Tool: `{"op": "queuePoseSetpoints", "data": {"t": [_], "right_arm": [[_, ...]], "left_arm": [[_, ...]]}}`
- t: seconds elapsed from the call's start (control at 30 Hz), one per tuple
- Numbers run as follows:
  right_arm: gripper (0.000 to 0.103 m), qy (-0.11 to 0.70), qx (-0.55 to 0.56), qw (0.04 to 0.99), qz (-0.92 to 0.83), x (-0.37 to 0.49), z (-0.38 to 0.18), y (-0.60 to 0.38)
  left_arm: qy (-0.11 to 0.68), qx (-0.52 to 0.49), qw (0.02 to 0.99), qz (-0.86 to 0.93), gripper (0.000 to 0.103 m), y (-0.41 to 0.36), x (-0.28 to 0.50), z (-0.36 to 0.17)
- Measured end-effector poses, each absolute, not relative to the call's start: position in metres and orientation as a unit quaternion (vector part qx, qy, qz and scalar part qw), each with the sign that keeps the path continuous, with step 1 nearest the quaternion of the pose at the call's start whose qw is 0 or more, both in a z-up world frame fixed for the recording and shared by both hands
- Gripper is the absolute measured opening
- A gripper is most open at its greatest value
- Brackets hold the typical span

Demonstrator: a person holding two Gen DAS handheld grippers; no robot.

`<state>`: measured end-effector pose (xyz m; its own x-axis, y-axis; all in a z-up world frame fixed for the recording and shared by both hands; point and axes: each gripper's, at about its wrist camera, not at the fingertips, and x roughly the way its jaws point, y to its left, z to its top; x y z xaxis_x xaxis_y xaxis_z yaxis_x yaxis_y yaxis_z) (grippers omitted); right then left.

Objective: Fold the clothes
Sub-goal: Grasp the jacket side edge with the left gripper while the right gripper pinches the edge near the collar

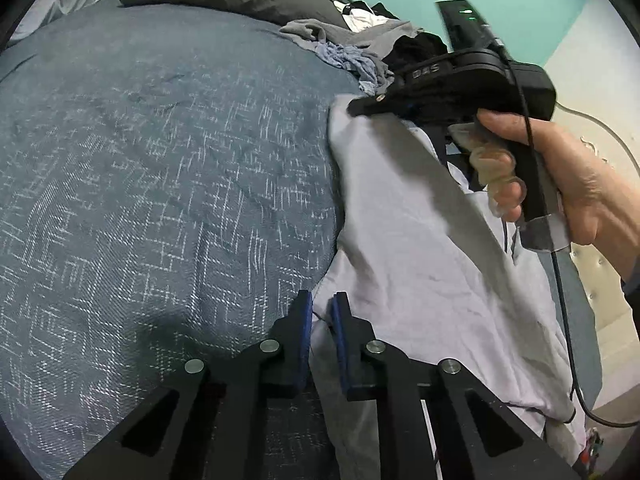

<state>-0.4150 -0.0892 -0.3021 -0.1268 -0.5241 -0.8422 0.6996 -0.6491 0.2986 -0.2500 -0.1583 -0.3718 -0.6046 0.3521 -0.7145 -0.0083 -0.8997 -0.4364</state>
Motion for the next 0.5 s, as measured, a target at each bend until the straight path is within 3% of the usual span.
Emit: {"op": "queuePoseSetpoints", "data": {"t": [0.5], "right_arm": [[0.002,0.075,0.476,0.377,-0.791,-0.4149,-0.2981,-0.0832]], "left_arm": [[-0.217,-0.421,0.089,0.876,0.011,-0.1650,-0.2435,-0.3656]]}}
